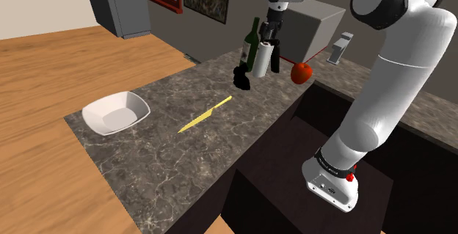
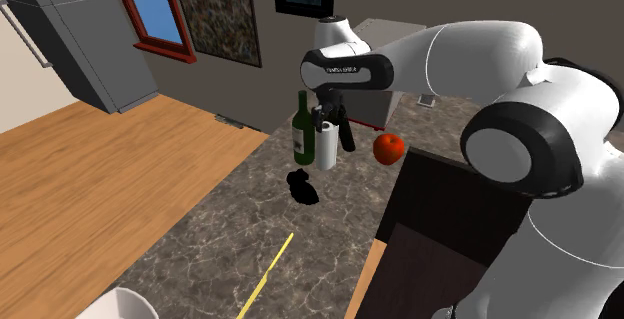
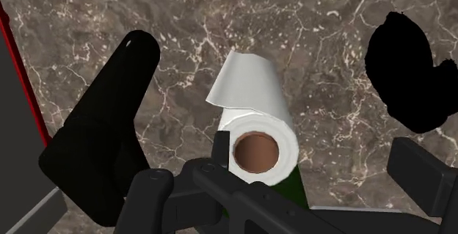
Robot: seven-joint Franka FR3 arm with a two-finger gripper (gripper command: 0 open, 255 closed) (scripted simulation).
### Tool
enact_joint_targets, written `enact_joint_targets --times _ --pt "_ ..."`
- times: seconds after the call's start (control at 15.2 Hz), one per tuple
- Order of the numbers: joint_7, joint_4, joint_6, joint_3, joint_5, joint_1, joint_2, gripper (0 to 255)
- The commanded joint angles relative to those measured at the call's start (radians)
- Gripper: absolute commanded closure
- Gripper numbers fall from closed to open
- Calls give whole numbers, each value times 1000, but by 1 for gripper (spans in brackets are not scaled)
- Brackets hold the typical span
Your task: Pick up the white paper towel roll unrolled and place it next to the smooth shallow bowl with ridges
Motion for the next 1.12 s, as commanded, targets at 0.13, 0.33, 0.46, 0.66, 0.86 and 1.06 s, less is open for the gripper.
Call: enact_joint_targets --times 0.13,0.33,0.46,0.66,0.86,1.06 --pt "-55 186 -23 3 69 -49 181 0" --pt "-58 161 12 6 73 -51 192 0" --pt "-60 146 35 7 76 -52 201 0" --pt "-63 128 64 9 81 -54 212 0" --pt "-63 128 64 9 81 -54 213 0" --pt "-63 128 64 9 81 -54 213 0"
